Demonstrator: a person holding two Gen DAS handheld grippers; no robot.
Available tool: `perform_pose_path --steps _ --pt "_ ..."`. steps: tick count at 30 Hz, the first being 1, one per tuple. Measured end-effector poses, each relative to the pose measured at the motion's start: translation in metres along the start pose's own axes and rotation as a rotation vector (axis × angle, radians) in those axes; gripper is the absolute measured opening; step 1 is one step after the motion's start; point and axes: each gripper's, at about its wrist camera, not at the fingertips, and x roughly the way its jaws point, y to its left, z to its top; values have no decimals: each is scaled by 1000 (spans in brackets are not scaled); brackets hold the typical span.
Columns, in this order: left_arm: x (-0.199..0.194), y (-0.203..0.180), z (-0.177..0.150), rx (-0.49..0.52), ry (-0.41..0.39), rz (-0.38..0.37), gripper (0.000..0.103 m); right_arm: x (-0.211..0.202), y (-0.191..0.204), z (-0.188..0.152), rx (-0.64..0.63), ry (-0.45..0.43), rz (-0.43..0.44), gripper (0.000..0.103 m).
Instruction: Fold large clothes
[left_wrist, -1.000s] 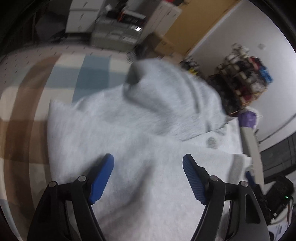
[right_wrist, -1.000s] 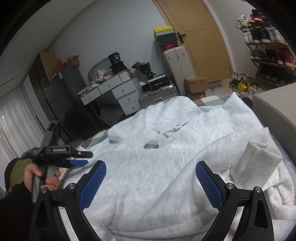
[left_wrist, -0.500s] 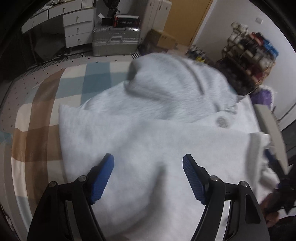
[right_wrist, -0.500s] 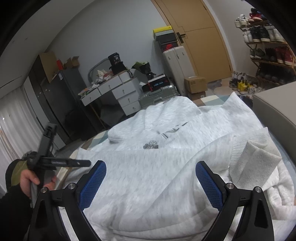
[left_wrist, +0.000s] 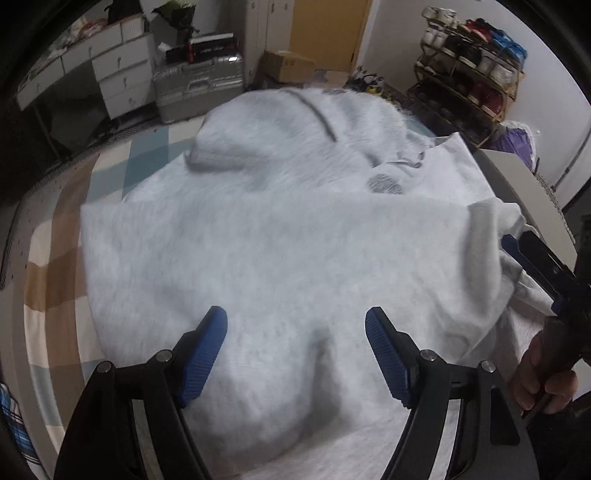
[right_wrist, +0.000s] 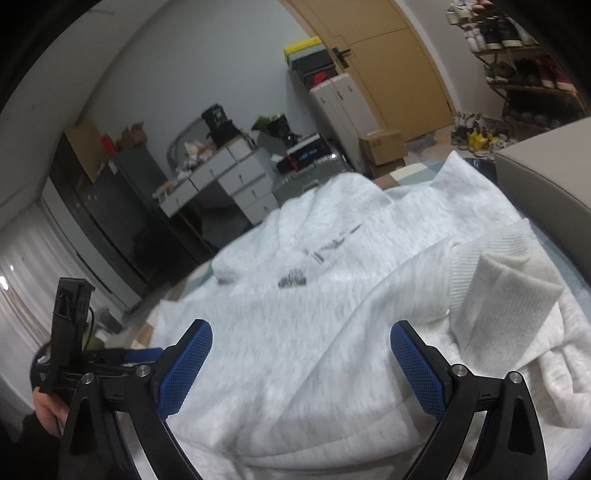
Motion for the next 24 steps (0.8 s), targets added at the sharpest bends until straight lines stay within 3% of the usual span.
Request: perform_pose_path --steps 4,5,8,10,11,15,16,17,20,21,24 --pt "44 1 -16 19 135 47 75 -5 -3 1 15 -16 -5 99" --pt "40 -2 -19 45 64 63 77 -4 -3 1 18 -14 -4 99" --pt "39 -4 -18 30 82 75 76 -2 -3 1 21 -4 -7 99" --pt "23 -7 -17 6 44 -36 76 -5 -3 2 26 -16 -2 99" --pt "18 -13 -16 17 26 -48 76 -8 -4 3 29 -29 -3 99" --pt "52 -21 -21 83 121 43 79 -17 -6 6 38 -77 -27 99" --pt "54 -22 -20 95 78 64 86 -18 -7 6 38 -86 -65 99" --pt "55 -25 -18 98 99 73 86 -18 -8 6 38 -86 -95 99" --pt "51 -20 3 54 158 12 83 -10 -14 6 49 -48 -166 99" --pt "44 -19 14 51 142 -3 83 -9 -17 7 61 -41 -165 99" --pt "26 -13 58 64 55 67 84 -11 -22 8 87 -43 -147 99"
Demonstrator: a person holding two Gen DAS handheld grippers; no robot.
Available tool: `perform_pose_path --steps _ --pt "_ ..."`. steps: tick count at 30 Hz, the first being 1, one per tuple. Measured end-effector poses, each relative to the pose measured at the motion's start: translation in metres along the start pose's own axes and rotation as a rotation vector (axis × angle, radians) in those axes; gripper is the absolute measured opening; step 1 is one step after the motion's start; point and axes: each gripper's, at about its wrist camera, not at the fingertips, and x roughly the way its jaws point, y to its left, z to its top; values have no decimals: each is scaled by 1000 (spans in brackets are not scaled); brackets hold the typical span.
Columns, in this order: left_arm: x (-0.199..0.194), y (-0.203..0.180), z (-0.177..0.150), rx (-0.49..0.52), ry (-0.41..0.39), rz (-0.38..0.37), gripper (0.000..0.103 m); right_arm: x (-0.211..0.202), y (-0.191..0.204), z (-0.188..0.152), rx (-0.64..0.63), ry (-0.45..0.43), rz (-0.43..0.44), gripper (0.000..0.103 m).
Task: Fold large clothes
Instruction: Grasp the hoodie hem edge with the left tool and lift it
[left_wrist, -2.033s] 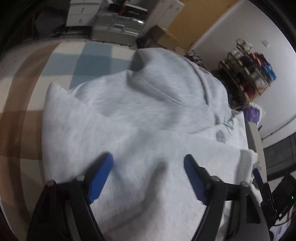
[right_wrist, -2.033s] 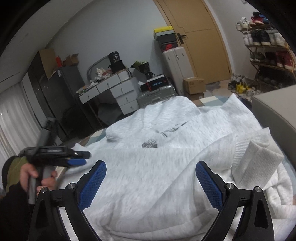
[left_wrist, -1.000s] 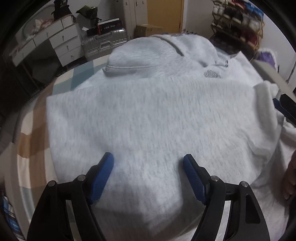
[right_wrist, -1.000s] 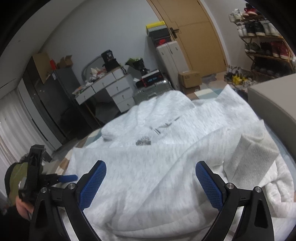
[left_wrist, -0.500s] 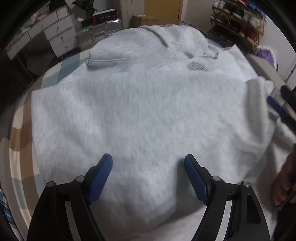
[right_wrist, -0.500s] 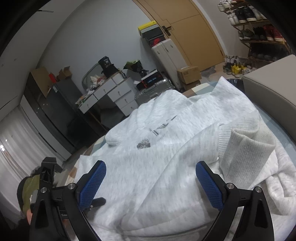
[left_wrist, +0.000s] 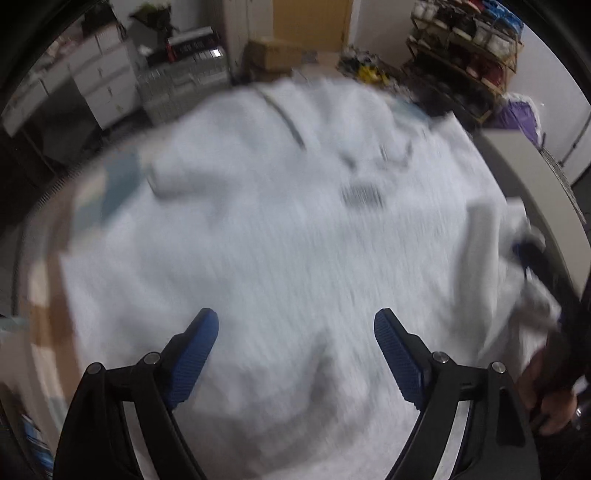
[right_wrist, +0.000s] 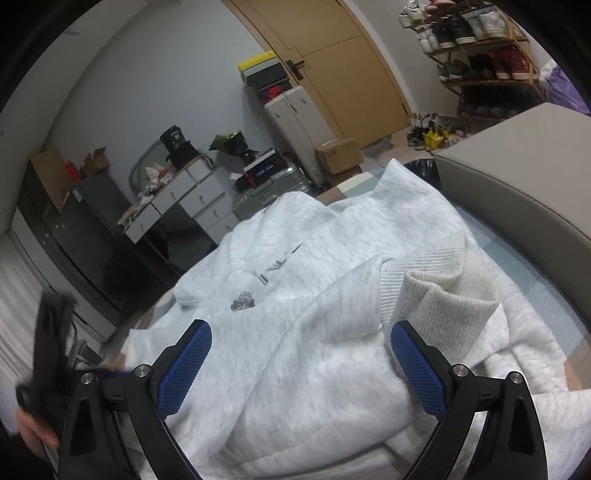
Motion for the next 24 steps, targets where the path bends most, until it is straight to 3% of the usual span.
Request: perform_pose_path --steps 6,10,12,16,19,22,24 --pt "17 34 111 -163 -52 0 84 -1 -4 0 5 8 -3 99" --pt "65 32 155 -173 -12 84 84 0 -3 0 16 20 10 99" --pt "90 36 160 -214 39 88 83 2 -4 1 17 23 18 99" --pt "118 43 172 -270 83 9 75 6 -5 0 20 53 32 99" --pt "132 40 181 -213 104 79 75 7 -6 -1 39 74 51 99" --pt "136 49 183 -217 113 77 69 7 -5 -1 38 76 60 99" --pt "137 63 180 -267 107 27 63 7 -6 -2 43 80 63 99"
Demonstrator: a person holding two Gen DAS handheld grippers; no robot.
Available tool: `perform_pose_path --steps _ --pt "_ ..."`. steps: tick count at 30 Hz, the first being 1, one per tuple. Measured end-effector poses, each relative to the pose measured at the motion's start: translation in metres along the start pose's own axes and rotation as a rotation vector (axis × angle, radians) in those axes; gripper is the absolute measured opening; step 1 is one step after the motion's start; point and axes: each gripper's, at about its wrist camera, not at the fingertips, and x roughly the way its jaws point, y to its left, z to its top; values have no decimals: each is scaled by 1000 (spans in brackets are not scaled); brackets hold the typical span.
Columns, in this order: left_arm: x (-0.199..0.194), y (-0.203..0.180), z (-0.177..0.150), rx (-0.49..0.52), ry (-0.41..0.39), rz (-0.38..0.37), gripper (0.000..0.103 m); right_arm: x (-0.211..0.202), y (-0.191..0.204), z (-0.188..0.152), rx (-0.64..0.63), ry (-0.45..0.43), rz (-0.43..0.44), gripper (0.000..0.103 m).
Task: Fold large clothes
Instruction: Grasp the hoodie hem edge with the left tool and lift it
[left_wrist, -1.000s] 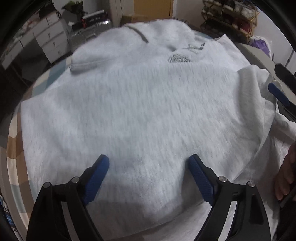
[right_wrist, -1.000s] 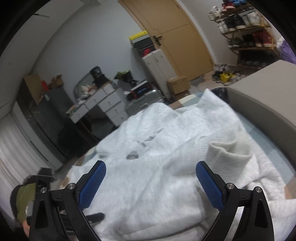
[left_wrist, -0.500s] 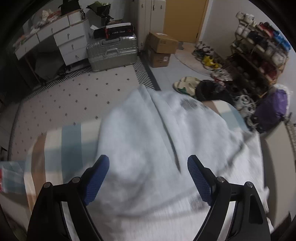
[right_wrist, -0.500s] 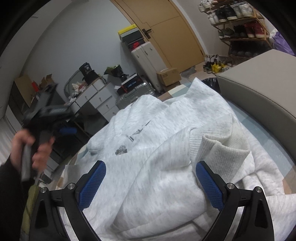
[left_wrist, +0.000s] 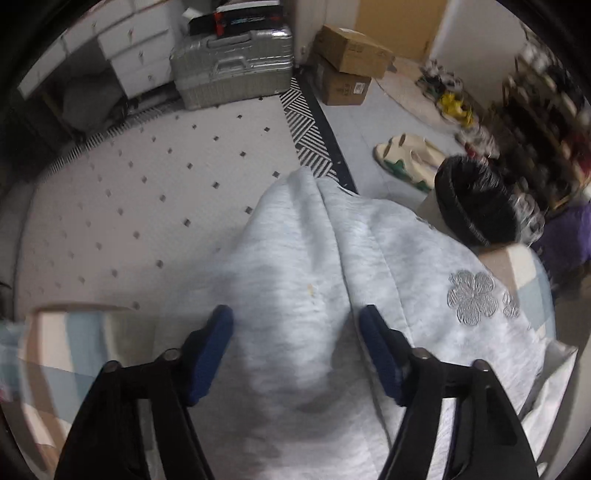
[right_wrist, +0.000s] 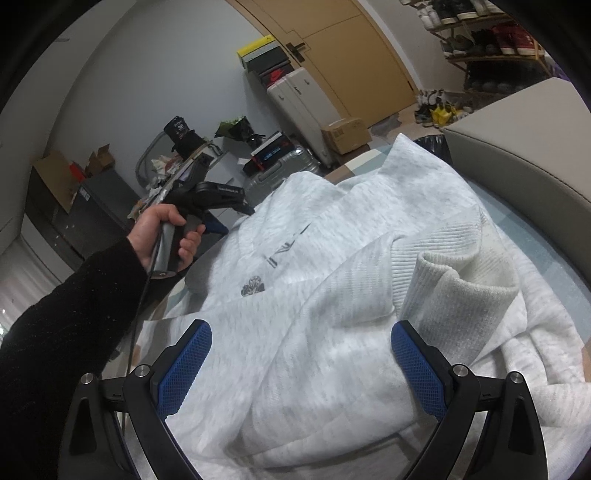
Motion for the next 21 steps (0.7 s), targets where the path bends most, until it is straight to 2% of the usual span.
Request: perform_pose_path --steps 2,4,7,10,12,13,15,17,19,21 --pt "-1 11 -5 -1 -13 34 25 -1 -1 0 7 0 6 99" --pt "-6 23 -12 23 -30 14 24 -1 -2 0 9 0 7 99" --pt "-15 20 -18 27 -21 -22 23 0 0 0 1 0 0 99" --pt "-24 5 -14 49 -31 -103 24 1 1 0 -8 1 -8 99" --pt "-19 -9 -10 81 -11 -83 37 1 1 1 -9 -1 -5 99" --pt "-14 -17 -11 108 5 -45 40 1 0 1 -10 -1 -4 99" --pt "-6 -21 -8 134 7 -10 40 1 1 0 -15 -3 -16 99" --pt "-5 -14 -5 96 5 -31 40 1 5 -2 -34 -10 -28 99" --pt "-10 -8 -1 47 11 -85 40 2 9 -3 -57 -7 -29 99" --pt "-8 -12 6 55 36 -72 40 2 13 -5 -74 -5 -27 99"
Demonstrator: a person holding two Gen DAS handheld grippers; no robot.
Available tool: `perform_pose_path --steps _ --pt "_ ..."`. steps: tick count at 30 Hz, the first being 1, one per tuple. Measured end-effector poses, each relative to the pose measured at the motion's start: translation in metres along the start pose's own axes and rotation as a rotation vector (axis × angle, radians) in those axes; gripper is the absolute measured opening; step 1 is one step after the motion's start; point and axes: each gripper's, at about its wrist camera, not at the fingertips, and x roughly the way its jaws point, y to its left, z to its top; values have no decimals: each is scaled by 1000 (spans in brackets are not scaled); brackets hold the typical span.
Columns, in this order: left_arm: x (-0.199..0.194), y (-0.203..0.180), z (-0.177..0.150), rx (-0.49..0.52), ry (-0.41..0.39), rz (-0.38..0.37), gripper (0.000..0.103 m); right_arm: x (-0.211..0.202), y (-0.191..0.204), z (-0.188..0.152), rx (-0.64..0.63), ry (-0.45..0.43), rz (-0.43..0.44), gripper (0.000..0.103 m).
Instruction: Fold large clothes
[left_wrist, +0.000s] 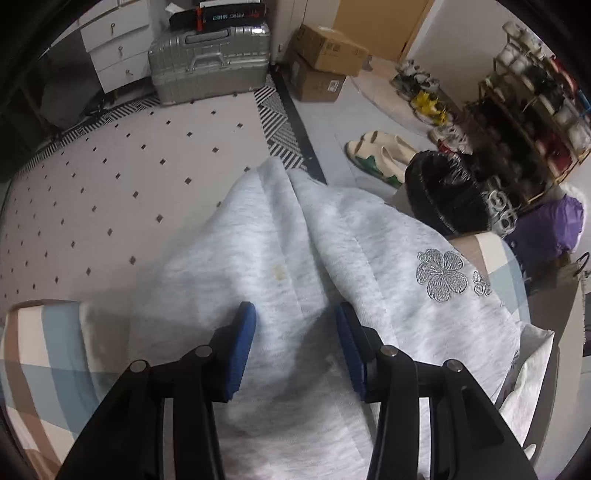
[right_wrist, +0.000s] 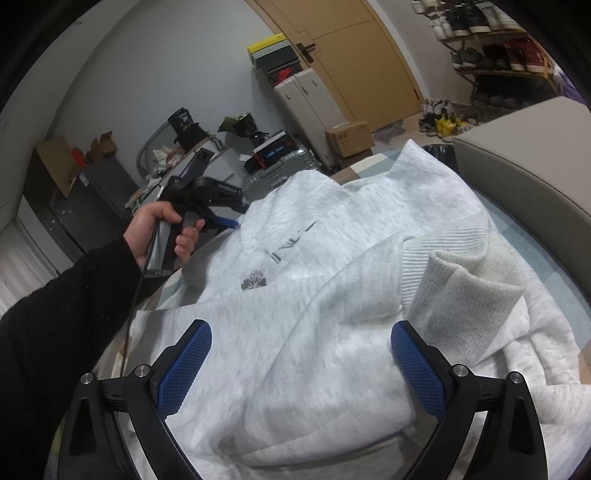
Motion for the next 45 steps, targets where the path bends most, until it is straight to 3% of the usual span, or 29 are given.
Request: perform_pose_path --steps 4,6,8,10,12,15,17,21,26,29,31,33,35,37,41,42,44,45 --pt "5 -17 4 60 3 45 43 1 1 -1 -5 5 7 99" --pt "17 -19 6 62 17 132 59 1 0 -1 1 2 3 99" --pt "21 -14 6 30 4 160 75 1 -2 -1 12 2 3 99" --pt "23 -6 9 4 -11 179 80 2 -3 -1 18 3 1 99" --pt "21 -3 9 3 -31 180 72 2 -3 -1 15 5 0 99" --pt "16 -6 7 61 -39 166 40 2 -1 -1 10 4 2 99" --pt "13 -9 7 99 -26 165 12 3 -1 -1 9 6 2 99" --pt "11 -10 3 137 0 230 6 2 -3 0 14 3 -2 99" --pt "-7 1 -5 109 -51 250 6 0 -5 0 26 -7 -4 99" --pt "-8 1 -15 104 -24 324 6 -1 -5 0 26 -8 -1 99" --pt "-6 1 -15 115 -23 356 11 -2 -5 1 23 -8 8 99" --pt "-8 -6 -9 131 -63 401 29 -3 -3 0 13 -10 7 99" --pt "-6 -12 0 146 -114 430 56 -3 -2 0 10 -15 8 99" --pt "8 -18 11 179 -100 485 63 -2 -2 1 10 -12 9 99" --pt "29 -14 22 191 -62 537 62 1 -6 1 27 2 8 99" --pt "28 -10 25 179 -64 522 59 2 -6 1 29 2 7 99" --pt "25 1 26 139 -23 450 4 2 -5 1 28 3 8 99" --pt "22 5 25 117 -1 426 4 3 -5 0 27 5 7 99"
